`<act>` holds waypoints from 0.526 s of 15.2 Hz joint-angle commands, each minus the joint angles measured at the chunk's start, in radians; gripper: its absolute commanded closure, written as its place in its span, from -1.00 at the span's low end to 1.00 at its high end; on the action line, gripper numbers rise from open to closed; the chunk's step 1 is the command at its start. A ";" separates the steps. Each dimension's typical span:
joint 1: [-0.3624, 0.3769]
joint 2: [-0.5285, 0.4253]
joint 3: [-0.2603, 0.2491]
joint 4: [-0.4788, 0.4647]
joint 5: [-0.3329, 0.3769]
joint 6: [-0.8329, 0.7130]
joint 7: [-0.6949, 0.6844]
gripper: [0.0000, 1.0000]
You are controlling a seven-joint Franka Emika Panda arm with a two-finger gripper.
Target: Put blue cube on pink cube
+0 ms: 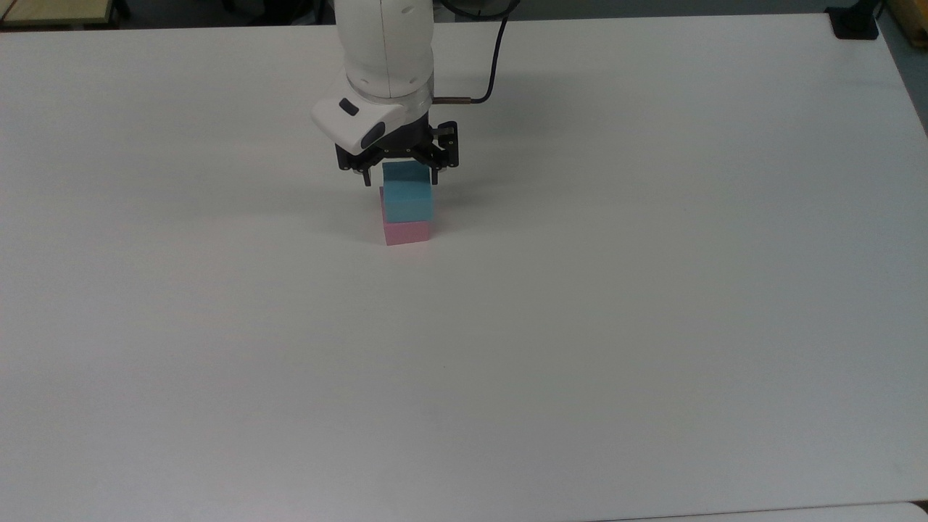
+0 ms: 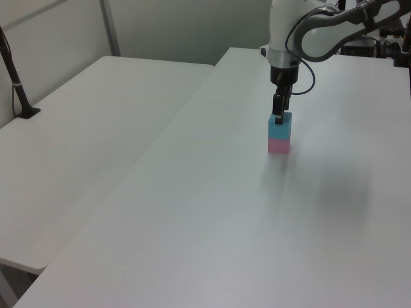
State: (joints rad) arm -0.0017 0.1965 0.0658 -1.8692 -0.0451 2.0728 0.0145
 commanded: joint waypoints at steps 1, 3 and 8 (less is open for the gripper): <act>-0.029 -0.055 -0.003 0.024 -0.009 -0.060 0.080 -1.00; -0.053 -0.071 -0.004 0.100 -0.006 -0.169 0.139 -1.00; -0.096 -0.150 -0.014 0.246 -0.004 -0.420 0.159 -1.00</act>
State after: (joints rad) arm -0.0823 0.1041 0.0605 -1.6690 -0.0453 1.7524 0.1503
